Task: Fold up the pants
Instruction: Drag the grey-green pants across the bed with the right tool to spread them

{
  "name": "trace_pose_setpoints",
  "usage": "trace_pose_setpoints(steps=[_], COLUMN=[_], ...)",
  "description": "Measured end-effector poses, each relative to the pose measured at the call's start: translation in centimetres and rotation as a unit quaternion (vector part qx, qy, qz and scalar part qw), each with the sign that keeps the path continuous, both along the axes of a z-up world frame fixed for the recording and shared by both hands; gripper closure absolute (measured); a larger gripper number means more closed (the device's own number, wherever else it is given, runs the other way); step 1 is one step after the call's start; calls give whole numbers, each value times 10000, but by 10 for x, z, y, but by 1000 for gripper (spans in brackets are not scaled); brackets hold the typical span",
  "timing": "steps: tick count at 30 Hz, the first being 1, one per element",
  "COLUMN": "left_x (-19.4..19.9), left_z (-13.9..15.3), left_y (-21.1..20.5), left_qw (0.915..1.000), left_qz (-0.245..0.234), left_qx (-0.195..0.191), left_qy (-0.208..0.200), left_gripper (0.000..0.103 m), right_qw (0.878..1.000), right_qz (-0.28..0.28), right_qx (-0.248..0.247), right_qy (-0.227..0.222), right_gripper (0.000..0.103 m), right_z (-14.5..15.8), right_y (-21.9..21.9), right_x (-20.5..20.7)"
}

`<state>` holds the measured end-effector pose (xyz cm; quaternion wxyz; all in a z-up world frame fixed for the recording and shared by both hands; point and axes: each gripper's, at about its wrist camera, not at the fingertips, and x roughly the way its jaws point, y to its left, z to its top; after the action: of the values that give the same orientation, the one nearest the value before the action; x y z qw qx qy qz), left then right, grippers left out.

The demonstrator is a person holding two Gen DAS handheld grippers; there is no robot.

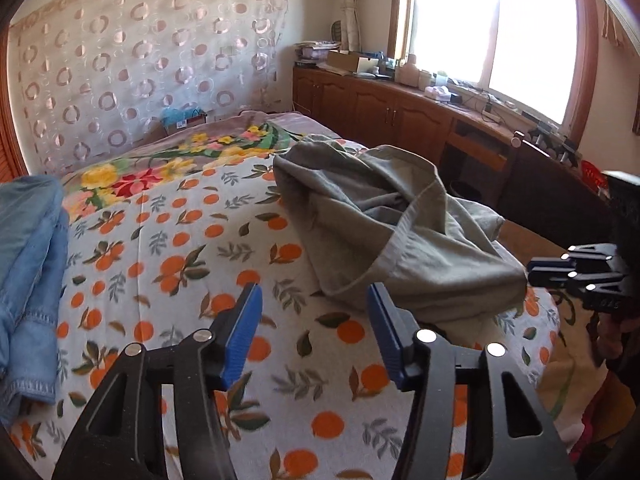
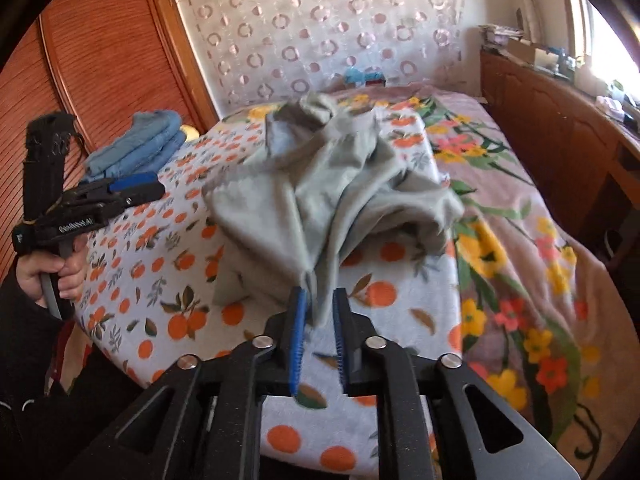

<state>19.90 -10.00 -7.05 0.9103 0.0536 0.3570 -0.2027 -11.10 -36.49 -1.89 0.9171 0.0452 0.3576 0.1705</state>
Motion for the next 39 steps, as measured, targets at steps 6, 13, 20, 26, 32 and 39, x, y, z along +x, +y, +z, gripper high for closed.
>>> trace_pose_setpoints(steps=[6,13,20,26,32,39], left_x=[28,66,93,80,59,41], left_z=[-1,-11,-21,-31,-30,-34], left_y=[-4,0,-4,-11,-18,-38], left_qw=[9996,9991,9982,9972,9966,9952], left_qz=[-4,5,-34,-191,-322,-448], left_qx=[285,388,408,401,155,143], left_qy=[-46,166,438,598,746,852], left_gripper=[52,52,52,52,52,52], right_qw=[9990,9987,9995,9993,9998,9991], right_qz=[-154,-316,-318,-241,-198,-261], right_qx=[-21,47,-45,26,-44,-109], right_qy=[-421,-396,7,298,-35,-307], right_gripper=[67,65,65,98,101,101], right_z=[29,27,4,-6,8,9], right_y=[-3,14,42,39,27,21], right_x=[25,109,190,207,171,116])
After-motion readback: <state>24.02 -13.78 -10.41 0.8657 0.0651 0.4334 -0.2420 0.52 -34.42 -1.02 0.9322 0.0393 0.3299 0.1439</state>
